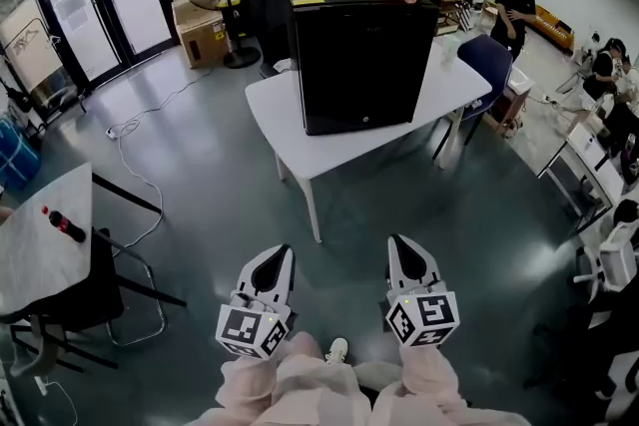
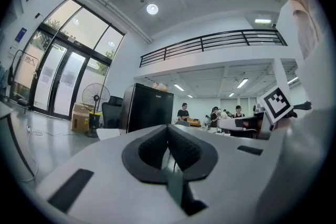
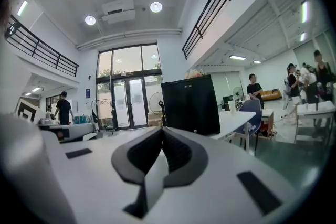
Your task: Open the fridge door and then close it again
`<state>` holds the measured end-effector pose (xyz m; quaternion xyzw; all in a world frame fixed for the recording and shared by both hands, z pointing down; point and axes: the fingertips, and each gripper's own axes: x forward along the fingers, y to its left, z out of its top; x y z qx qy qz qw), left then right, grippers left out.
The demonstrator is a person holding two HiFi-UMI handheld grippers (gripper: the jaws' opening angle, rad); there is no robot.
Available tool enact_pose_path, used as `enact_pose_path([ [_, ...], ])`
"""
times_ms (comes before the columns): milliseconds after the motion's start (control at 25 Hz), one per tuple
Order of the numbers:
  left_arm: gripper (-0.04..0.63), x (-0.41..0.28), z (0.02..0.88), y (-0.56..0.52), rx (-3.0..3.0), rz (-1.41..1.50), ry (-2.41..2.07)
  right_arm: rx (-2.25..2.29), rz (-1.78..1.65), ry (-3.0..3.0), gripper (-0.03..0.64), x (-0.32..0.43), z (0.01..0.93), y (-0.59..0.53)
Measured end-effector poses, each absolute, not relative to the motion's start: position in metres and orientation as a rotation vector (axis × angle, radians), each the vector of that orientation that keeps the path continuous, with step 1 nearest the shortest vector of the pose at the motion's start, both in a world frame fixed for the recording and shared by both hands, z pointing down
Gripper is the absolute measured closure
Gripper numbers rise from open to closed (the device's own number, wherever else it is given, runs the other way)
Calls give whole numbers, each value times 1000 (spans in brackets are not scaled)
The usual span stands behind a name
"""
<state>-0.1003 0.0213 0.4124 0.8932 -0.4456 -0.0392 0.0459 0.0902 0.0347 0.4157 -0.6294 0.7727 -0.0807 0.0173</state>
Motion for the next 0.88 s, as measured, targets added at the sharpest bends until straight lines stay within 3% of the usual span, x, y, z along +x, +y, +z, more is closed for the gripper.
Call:
enact_pose_path([
  [880,584,-71,421,-130,2730,-113,-1313,-1991,-210,2437,604,108,422,-110],
])
